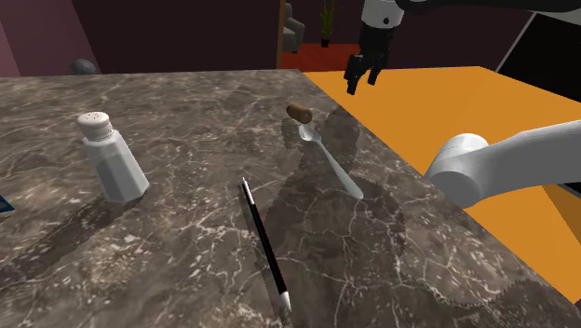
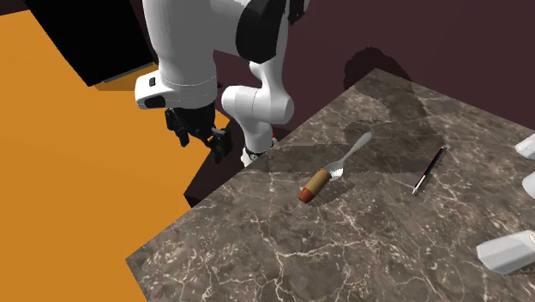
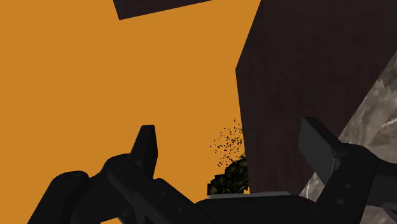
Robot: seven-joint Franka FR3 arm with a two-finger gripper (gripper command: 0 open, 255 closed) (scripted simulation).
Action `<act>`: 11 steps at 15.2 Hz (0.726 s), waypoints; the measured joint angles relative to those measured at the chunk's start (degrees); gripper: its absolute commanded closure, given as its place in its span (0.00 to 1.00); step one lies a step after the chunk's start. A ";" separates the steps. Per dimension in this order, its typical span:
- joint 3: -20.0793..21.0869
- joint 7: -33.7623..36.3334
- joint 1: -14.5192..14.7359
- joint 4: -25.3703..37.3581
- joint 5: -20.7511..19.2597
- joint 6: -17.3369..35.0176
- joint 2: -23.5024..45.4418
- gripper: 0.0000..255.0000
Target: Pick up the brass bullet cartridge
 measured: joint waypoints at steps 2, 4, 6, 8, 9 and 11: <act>0.86 0.99 0.17 0.15 0.44 -0.28 -0.03 0.00; 3.56 4.17 0.61 1.58 1.78 -1.54 0.49 0.00; 6.57 7.85 1.04 2.77 3.22 -2.59 1.03 0.00; 9.63 11.64 1.33 4.42 4.60 -3.60 2.05 0.00; 11.02 13.43 1.33 5.56 5.13 -4.01 2.97 0.00; 14.25 17.45 1.53 8.42 6.48 -5.91 4.34 0.00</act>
